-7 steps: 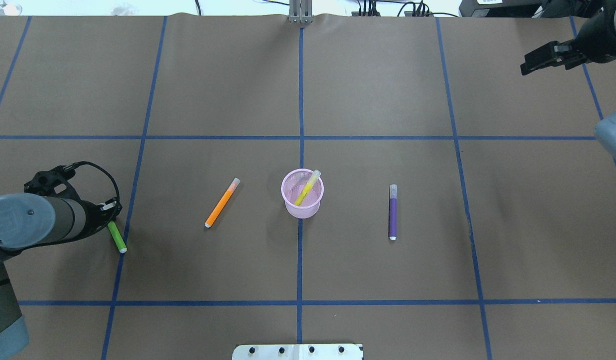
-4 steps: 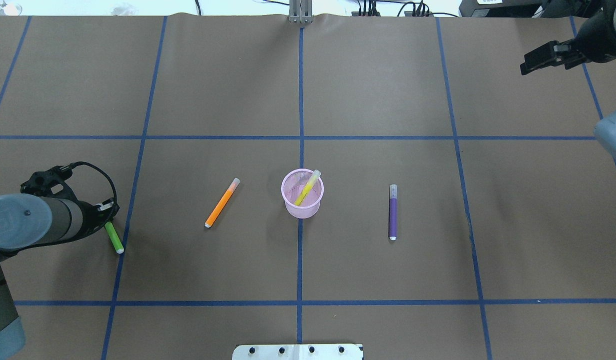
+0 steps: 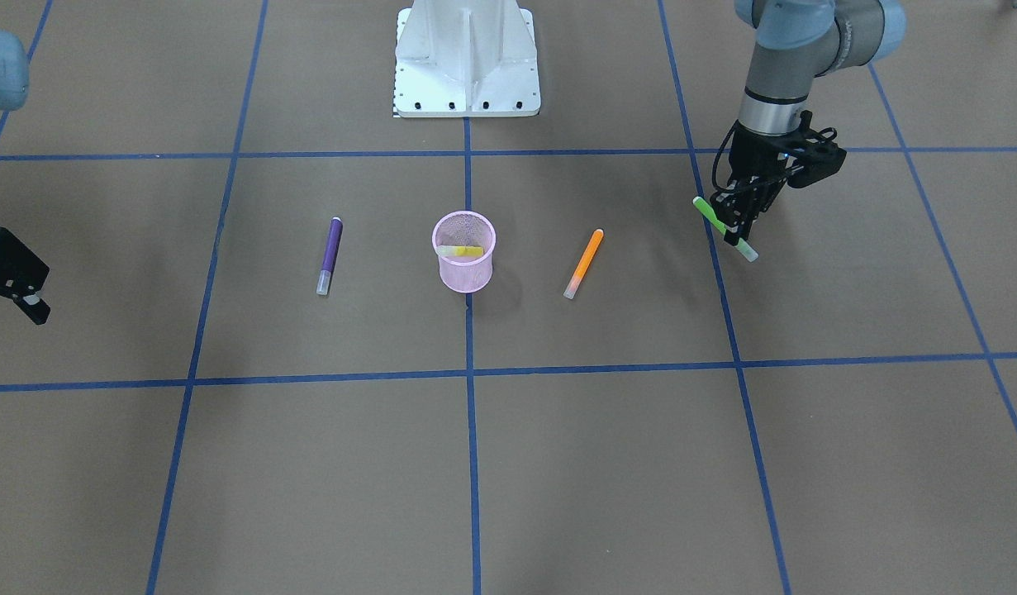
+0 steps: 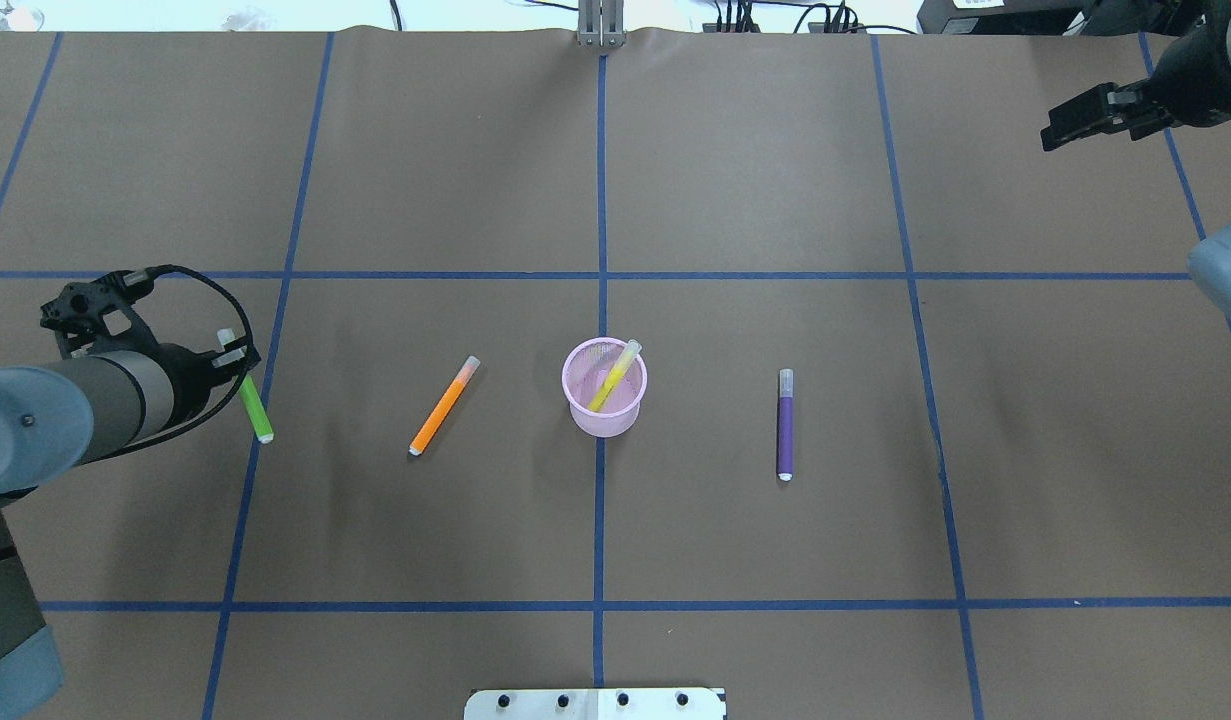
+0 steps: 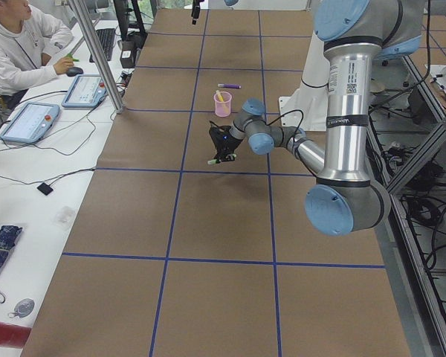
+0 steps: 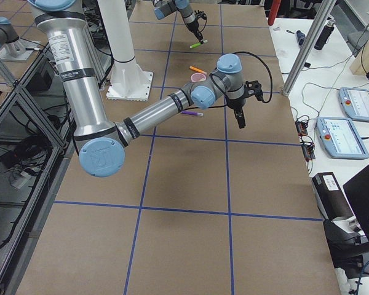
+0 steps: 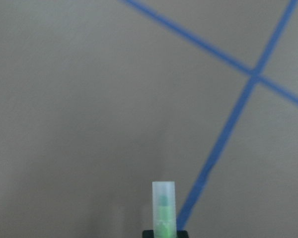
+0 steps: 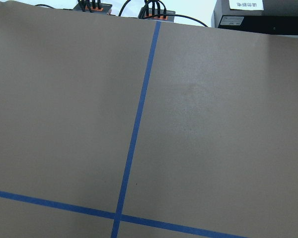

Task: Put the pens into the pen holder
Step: 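Lift the green marker with the left gripper and carry it over the cup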

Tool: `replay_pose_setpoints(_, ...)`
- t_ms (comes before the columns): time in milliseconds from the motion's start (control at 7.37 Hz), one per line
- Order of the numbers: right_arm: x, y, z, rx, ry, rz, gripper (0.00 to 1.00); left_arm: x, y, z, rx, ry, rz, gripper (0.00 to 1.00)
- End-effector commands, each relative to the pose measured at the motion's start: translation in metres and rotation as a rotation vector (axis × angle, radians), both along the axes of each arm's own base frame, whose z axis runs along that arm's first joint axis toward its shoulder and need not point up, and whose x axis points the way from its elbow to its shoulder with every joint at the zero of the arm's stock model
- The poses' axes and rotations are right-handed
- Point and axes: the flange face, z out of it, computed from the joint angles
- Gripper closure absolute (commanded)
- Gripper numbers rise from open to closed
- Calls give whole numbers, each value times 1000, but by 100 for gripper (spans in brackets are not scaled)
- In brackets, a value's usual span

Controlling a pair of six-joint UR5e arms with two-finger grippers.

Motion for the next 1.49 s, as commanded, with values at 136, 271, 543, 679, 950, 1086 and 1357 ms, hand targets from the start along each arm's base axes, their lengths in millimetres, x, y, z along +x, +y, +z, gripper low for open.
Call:
replay_pose_setpoints(136,2,-1,2,-3,12,22,0,39,-27,-161,453,-21,86,100)
replay_pose_setpoints(271,2,0,3,-5,13,22,0,60,-8,-183,498,13,99,100)
replay_pose_setpoints(543,2,-1,3,-5,13,22,0,84,11,-242,785,-97,120,100)
replay_pose_setpoints(679,2,-1,2,-4,11,23,0,102,14,-246,850,-103,143,100)
replay_pose_setpoints(950,2,-1,0,-1,11,24,0,152,-2,-253,979,-157,176,100)
replay_pose_setpoints(1086,0,-2,-2,2,10,22,0,172,-6,-239,1043,-89,150,100)
replay_pose_setpoints(1357,1,-2,-2,1,10,25,0,191,15,-233,1074,-51,174,100)
